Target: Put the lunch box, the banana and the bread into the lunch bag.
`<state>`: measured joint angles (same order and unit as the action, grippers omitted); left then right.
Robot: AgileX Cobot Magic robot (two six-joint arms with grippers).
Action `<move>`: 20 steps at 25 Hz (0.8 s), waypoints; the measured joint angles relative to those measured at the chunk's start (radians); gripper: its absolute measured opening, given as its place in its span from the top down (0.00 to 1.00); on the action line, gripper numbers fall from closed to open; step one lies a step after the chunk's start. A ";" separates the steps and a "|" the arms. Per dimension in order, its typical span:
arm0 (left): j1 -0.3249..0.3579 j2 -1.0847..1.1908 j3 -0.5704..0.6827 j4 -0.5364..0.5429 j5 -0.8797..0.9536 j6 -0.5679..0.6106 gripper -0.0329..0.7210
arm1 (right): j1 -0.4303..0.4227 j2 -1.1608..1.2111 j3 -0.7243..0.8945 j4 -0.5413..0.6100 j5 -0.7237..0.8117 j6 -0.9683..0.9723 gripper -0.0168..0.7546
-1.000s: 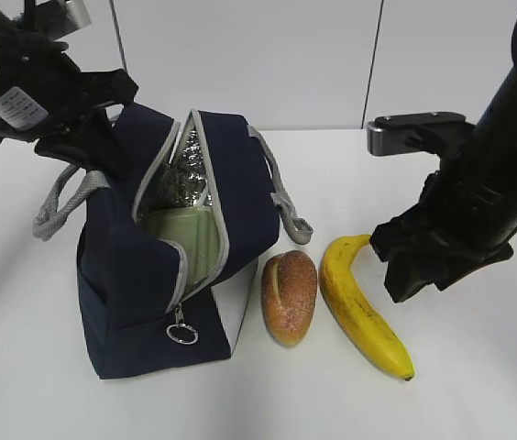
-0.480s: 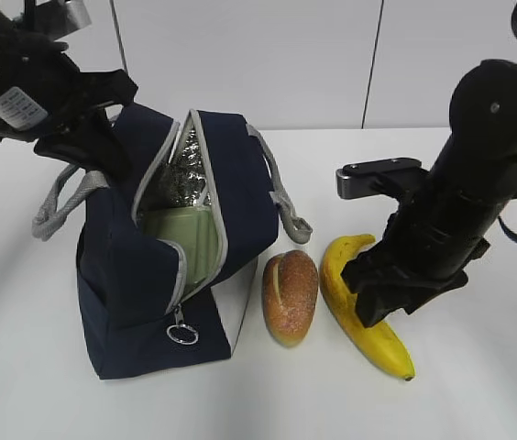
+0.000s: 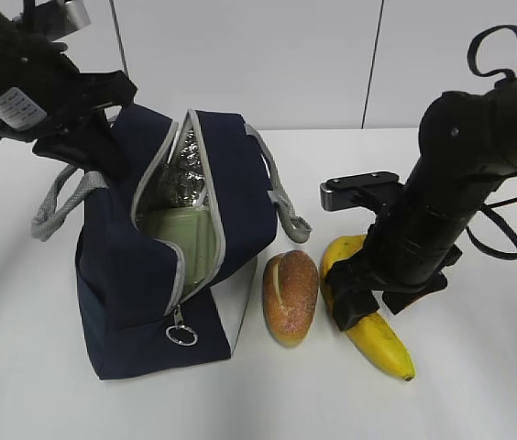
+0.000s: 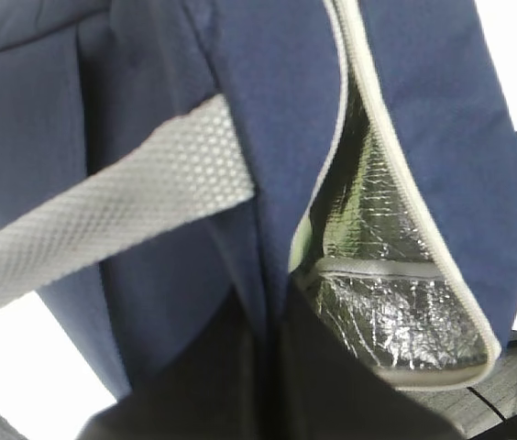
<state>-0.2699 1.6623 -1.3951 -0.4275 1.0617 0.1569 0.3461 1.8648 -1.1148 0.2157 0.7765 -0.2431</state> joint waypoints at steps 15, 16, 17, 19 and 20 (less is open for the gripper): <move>0.000 0.000 0.000 0.003 0.000 0.000 0.96 | 0.000 0.087 -0.071 0.002 0.004 -0.002 0.41; 0.000 0.000 0.000 0.003 0.000 0.000 0.96 | 0.000 0.089 -0.074 0.002 0.004 -0.002 0.43; 0.000 0.000 0.000 0.003 0.000 0.000 0.96 | 0.000 0.093 -0.076 0.002 0.006 -0.002 0.45; 0.000 0.000 0.000 0.003 0.000 0.000 0.96 | 0.000 0.106 -0.077 0.002 0.010 -0.002 0.46; 0.000 0.000 0.000 0.003 0.000 0.000 0.96 | 0.000 0.108 -0.077 0.002 0.015 -0.002 0.47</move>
<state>-0.2699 1.6623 -1.3951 -0.4244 1.0617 0.1569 0.3461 1.9727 -1.1922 0.2174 0.7914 -0.2452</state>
